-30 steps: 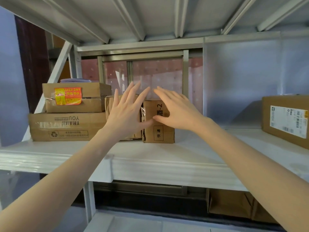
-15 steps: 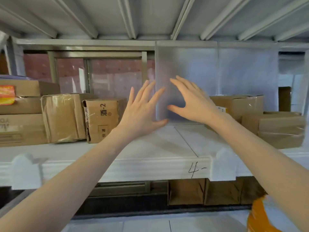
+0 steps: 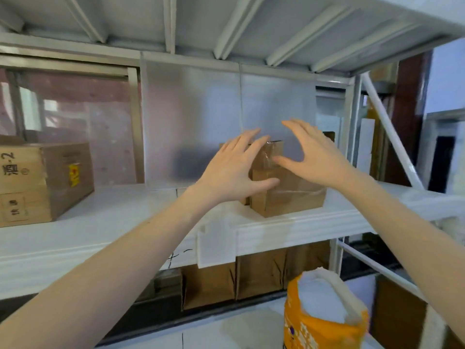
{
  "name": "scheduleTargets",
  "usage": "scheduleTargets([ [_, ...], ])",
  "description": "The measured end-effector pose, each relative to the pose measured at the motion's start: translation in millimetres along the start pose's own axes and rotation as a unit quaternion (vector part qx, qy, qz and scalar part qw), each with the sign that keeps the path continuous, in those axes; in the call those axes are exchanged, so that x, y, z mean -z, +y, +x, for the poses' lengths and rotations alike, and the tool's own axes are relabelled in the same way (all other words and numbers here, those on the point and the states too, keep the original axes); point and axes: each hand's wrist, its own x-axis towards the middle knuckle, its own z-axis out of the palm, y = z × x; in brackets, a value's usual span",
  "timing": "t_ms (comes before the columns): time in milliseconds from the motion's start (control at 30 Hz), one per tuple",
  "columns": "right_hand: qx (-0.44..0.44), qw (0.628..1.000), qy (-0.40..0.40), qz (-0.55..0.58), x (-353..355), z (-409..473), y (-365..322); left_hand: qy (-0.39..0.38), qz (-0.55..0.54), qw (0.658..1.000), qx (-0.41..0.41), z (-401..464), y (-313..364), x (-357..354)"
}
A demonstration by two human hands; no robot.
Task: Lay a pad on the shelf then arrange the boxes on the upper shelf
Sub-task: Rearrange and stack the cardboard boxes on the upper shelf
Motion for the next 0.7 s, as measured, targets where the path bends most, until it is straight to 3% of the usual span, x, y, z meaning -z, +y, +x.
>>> scheduleTargets([
  [100, -0.017, 1.000, -0.012, 0.013, 4.6, -7.4, 21.8, -0.035, -0.033, 0.999, 0.008, 13.8, 15.6, -8.4],
  [300, -0.026, 0.999, -0.032, 0.033, 2.7, -18.6, 42.5, -0.145, 0.011, 0.988, 0.046, 21.3, 21.7, -24.8],
  [500, -0.024, 0.996, -0.029, 0.083, -0.9, -10.0, 28.9, -0.076, -0.094, 0.991, 0.063, 11.8, 9.2, -5.7],
  [700, 0.019, 0.985, 0.043, 0.168, -10.8, 6.4, -20.2, 0.013, -0.120, 0.990, 0.078, -20.0, -22.2, 52.8],
])
